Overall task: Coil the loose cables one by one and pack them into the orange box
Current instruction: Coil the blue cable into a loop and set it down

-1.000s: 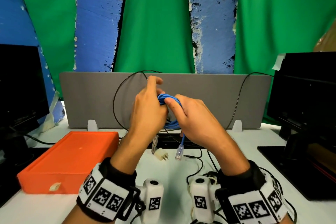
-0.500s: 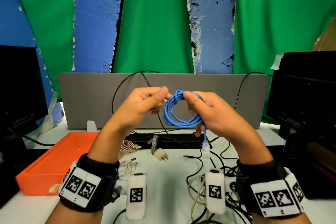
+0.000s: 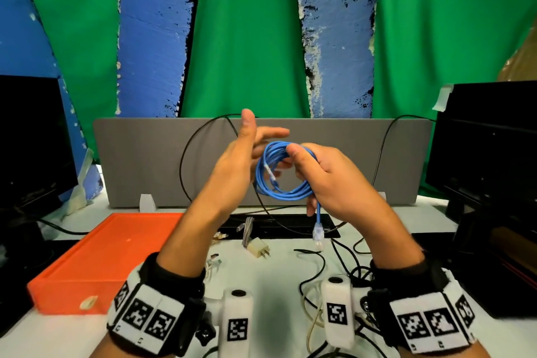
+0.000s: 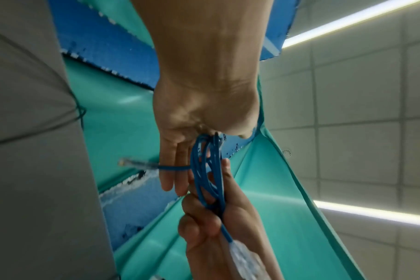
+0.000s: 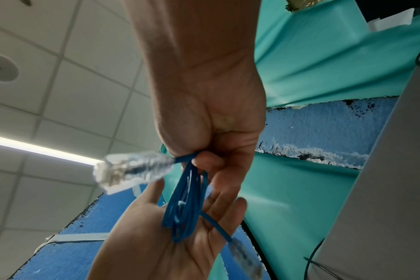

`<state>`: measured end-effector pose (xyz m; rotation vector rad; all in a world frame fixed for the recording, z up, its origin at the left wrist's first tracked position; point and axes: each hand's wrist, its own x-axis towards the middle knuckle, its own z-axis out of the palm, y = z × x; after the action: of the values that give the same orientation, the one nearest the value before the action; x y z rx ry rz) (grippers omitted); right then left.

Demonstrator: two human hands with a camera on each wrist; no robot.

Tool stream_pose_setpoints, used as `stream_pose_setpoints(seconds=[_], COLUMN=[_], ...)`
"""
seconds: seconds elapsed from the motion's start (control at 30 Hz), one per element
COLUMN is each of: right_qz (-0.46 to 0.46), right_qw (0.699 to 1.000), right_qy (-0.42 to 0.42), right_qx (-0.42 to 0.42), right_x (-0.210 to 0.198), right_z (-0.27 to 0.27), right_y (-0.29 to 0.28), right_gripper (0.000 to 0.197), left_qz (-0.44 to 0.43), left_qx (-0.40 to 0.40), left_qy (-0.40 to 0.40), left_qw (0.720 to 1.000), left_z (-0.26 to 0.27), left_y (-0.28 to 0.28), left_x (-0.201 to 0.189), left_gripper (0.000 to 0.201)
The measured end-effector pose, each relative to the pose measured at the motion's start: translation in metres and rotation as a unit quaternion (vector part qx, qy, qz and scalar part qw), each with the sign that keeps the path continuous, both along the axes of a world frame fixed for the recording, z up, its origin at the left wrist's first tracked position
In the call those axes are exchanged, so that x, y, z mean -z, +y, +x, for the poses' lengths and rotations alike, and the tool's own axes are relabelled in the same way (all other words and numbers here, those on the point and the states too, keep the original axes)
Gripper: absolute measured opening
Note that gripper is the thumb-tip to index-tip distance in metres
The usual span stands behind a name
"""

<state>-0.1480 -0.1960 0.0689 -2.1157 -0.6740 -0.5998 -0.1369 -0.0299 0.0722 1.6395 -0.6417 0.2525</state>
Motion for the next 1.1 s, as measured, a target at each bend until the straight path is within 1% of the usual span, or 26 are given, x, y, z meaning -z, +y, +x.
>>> stream_pose_setpoints(seconds=[0.03, 0.1, 0.17, 0.2, 0.23, 0.3, 0.37, 0.43, 0.47, 0.57, 0.63, 0.67, 0.73, 0.8, 0.87, 0.93, 0.97, 1.03, 1.1], right_qz=[0.0, -0.006, -0.01, -0.005, 0.003, 0.014, 0.025, 0.032, 0.03, -0.015, -0.038, -0.046, -0.057, -0.048, -0.012, 0.074, 0.123, 0.207, 0.275], right_qw=[1.0, 1.0, 0.999, 0.999, 0.999, 0.999, 0.999, 0.999, 0.999, 0.996, 0.993, 0.992, 0.99, 0.99, 0.996, 0.995, 0.991, 0.977, 0.959], right_qy=[0.0, -0.013, -0.028, -0.03, -0.03, -0.03, -0.016, 0.02, 0.042, 0.082, 0.099, 0.106, 0.119, 0.124, 0.09, 0.043, 0.029, 0.029, 0.062], right_qx=[-0.001, 0.017, 0.032, 0.036, 0.034, 0.029, 0.024, 0.012, -0.001, -0.039, -0.051, -0.053, -0.054, -0.048, -0.004, 0.044, 0.053, 0.037, -0.009], right_x=[0.0, 0.001, 0.0, 0.0, -0.001, -0.003, -0.004, -0.002, -0.002, -0.001, -0.002, -0.002, -0.003, -0.003, -0.002, 0.0, 0.002, 0.003, 0.005], right_z=[0.0, 0.002, 0.004, 0.004, 0.003, 0.001, 0.0, 0.001, 0.001, -0.001, -0.003, -0.005, -0.006, -0.005, 0.002, 0.011, 0.014, 0.017, 0.018], right_y=[0.002, 0.002, -0.001, -0.002, -0.003, -0.003, -0.002, -0.003, -0.005, -0.017, -0.026, -0.03, -0.032, -0.03, -0.029, -0.025, -0.021, -0.01, -0.003], right_gripper=[0.034, 0.035, 0.04, 0.041, 0.04, 0.04, 0.041, 0.043, 0.039, 0.019, 0.012, 0.013, 0.024, 0.023, 0.018, 0.014, 0.013, 0.013, 0.015], left_qz=[-0.015, -0.013, 0.008, 0.028, 0.055, 0.105, 0.125, 0.133, 0.138, 0.153, 0.156, 0.156, 0.161, 0.161, 0.142, 0.107, 0.091, 0.071, 0.066], left_qx=[0.005, -0.004, -0.014, -0.028, -0.051, -0.103, -0.137, -0.162, -0.175, -0.213, -0.232, -0.237, -0.245, -0.244, -0.228, -0.196, -0.175, -0.14, -0.137], left_qy=[-0.012, -0.027, -0.048, -0.073, -0.109, -0.189, -0.232, -0.251, -0.257, -0.269, -0.273, -0.272, -0.272, -0.274, -0.275, -0.26, -0.246, -0.225, -0.229], left_qw=[1.0, 1.0, 0.999, 0.997, 0.991, 0.971, 0.955, 0.945, 0.94, 0.927, 0.921, 0.919, 0.917, 0.916, 0.923, 0.939, 0.949, 0.962, 0.962], left_z=[-0.001, -0.002, 0.0, 0.001, 0.002, 0.004, 0.006, 0.009, 0.011, 0.015, 0.016, 0.017, 0.017, 0.016, 0.014, 0.011, 0.01, 0.009, 0.007], left_y=[-0.005, -0.012, -0.014, -0.014, -0.014, -0.013, -0.011, -0.008, -0.006, 0.001, 0.005, 0.007, 0.009, 0.01, 0.01, 0.008, 0.006, 0.0, -0.003], left_x=[0.001, 0.003, 0.005, 0.006, 0.007, 0.01, 0.011, 0.01, 0.01, 0.008, 0.007, 0.006, 0.005, 0.004, 0.002, 0.001, 0.001, 0.003, 0.004], left_gripper=[0.074, 0.061, 0.053, 0.05, 0.046, 0.04, 0.034, 0.029, 0.028, 0.026, 0.024, 0.024, 0.024, 0.027, 0.03, 0.032, 0.033, 0.036, 0.035])
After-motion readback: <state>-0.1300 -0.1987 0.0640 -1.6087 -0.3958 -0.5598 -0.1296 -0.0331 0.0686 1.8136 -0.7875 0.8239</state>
